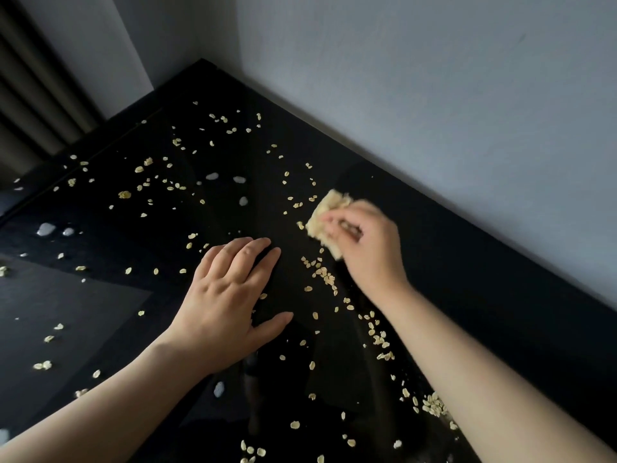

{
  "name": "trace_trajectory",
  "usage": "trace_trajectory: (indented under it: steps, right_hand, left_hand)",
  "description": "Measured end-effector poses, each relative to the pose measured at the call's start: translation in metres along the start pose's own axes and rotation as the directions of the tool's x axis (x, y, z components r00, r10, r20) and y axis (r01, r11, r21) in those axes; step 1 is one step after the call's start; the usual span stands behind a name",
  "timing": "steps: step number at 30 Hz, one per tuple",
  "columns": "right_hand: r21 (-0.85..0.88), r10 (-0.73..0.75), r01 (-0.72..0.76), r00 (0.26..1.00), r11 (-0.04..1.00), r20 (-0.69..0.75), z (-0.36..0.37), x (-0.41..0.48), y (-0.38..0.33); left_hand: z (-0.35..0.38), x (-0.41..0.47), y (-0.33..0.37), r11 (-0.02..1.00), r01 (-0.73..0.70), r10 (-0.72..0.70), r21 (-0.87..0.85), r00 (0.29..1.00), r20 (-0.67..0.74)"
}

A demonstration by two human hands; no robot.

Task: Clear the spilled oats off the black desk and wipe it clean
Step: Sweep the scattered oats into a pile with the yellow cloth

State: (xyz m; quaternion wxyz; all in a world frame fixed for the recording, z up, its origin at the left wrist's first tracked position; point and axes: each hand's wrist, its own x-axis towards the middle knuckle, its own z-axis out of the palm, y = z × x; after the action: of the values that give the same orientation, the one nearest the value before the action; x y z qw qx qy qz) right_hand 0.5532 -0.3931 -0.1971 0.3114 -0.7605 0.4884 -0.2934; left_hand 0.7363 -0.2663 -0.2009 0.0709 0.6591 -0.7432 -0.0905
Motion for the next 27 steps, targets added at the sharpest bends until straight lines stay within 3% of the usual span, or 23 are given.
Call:
trace_trajectory:
  steps: [4, 10, 15, 17, 20, 23, 25, 27]
  right_hand:
    - [0.125, 0.025, -0.044, 0.988, 0.991, 0.152, -0.016, -0.020, -0.019]
    - [0.052, 0.067, -0.057, 0.973, 0.997, -0.219, -0.035, 0.061, -0.001]
    - [0.001, 0.211, -0.222, 0.927, 0.975, -0.310, -0.022, 0.102, 0.035]
    - [-0.012, 0.161, -0.170, 0.955, 0.985, -0.249, -0.008, 0.091, 0.024]
    - [0.042, 0.083, -0.081, 0.996, 0.996, -0.042, 0.011, 0.045, -0.008]
    - [0.123, 0.084, -0.108, 0.979, 0.987, 0.186, 0.015, -0.004, -0.033]
    - [0.160, 0.076, -0.108, 0.978, 0.981, 0.192, 0.009, -0.006, -0.042]
    - [0.178, 0.073, -0.080, 0.996, 0.981, 0.048, -0.001, 0.016, -0.044]
  left_hand:
    - [-0.007, 0.007, 0.003, 1.000, 0.007, -0.006, -0.018, 1.000, 0.008]
    - [-0.017, -0.003, -0.011, 0.999, 0.037, -0.038, -0.036, 0.998, -0.050]
    - [-0.023, 0.001, -0.039, 0.987, 0.154, -0.156, -0.036, 0.984, -0.090]
    - [-0.027, 0.006, -0.053, 0.983, 0.184, -0.185, -0.014, 0.979, -0.088]
    - [-0.029, 0.011, -0.074, 0.978, 0.209, -0.208, 0.019, 0.977, -0.053]
    - [-0.026, 0.008, -0.086, 0.983, 0.177, -0.179, 0.057, 0.984, 0.019]
    - [-0.026, 0.006, -0.090, 0.986, 0.156, -0.158, 0.067, 0.987, 0.029]
    - [-0.027, 0.009, -0.092, 0.988, 0.145, -0.146, 0.058, 0.989, 0.019]
